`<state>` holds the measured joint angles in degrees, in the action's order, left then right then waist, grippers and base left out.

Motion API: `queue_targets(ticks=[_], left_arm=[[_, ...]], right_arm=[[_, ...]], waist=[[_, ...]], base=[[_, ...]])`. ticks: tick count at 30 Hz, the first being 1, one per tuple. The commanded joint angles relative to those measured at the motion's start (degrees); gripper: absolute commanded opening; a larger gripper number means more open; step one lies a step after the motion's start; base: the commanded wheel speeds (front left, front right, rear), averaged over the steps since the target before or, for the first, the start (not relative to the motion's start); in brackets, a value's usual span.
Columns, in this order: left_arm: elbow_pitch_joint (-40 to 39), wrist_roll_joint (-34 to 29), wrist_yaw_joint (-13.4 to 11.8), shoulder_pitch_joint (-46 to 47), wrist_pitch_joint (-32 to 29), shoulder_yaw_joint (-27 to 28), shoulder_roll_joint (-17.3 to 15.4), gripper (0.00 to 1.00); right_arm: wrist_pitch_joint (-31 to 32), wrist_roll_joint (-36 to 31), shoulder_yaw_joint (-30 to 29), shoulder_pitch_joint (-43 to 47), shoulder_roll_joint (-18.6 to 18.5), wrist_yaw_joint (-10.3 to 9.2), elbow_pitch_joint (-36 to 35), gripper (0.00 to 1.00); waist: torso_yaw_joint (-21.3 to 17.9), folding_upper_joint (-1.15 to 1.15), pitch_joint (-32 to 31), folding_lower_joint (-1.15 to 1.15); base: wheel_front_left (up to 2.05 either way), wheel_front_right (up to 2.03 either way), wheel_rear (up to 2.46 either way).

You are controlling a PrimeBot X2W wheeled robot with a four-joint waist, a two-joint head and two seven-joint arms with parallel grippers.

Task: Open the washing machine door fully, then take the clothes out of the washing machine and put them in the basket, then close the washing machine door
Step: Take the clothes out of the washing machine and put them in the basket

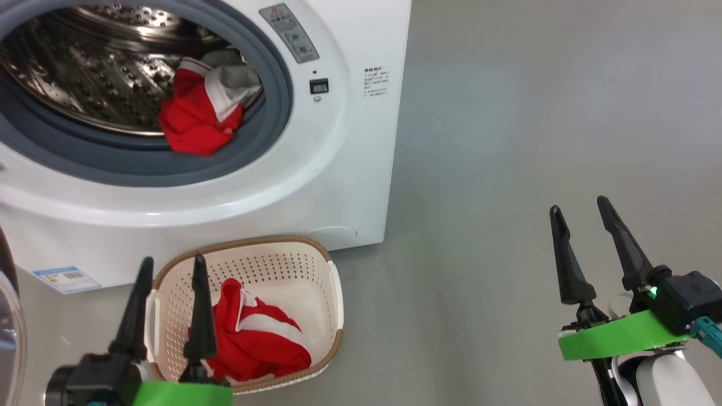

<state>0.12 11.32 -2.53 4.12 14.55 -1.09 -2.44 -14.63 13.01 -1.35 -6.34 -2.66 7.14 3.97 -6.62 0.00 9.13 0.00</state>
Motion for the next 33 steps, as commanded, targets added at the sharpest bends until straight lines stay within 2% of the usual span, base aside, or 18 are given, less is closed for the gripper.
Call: queue_targets(ticks=[1,15,33], left_arm=[[-2.0,-0.8,-0.3,-0.5,0.4,1.3,-0.5,1.00],[-3.3,-0.7,-1.8,-6.0,0.4,1.8,-0.9,1.00],[-4.1,-0.3,-2.4,-6.2,-0.2,0.9,-1.3,1.00]], right_arm=[[-0.4,-0.5,1.0,-0.1,-0.2,0.35,-1.4,1.00],[-0.4,-1.3,1.4,2.1,-0.2,0.35,-1.2,1.00],[-0.4,-1.1,1.6,2.4,-0.2,0.35,-1.4,1.00]], waist=[[0.1,0.00,-1.2,0.00],[0.3,0.00,-4.7,0.00],[0.8,0.00,-4.6,0.00]], base=[[0.00,0.00,0.00],[0.00,0.00,0.00],[0.00,0.00,0.00]])
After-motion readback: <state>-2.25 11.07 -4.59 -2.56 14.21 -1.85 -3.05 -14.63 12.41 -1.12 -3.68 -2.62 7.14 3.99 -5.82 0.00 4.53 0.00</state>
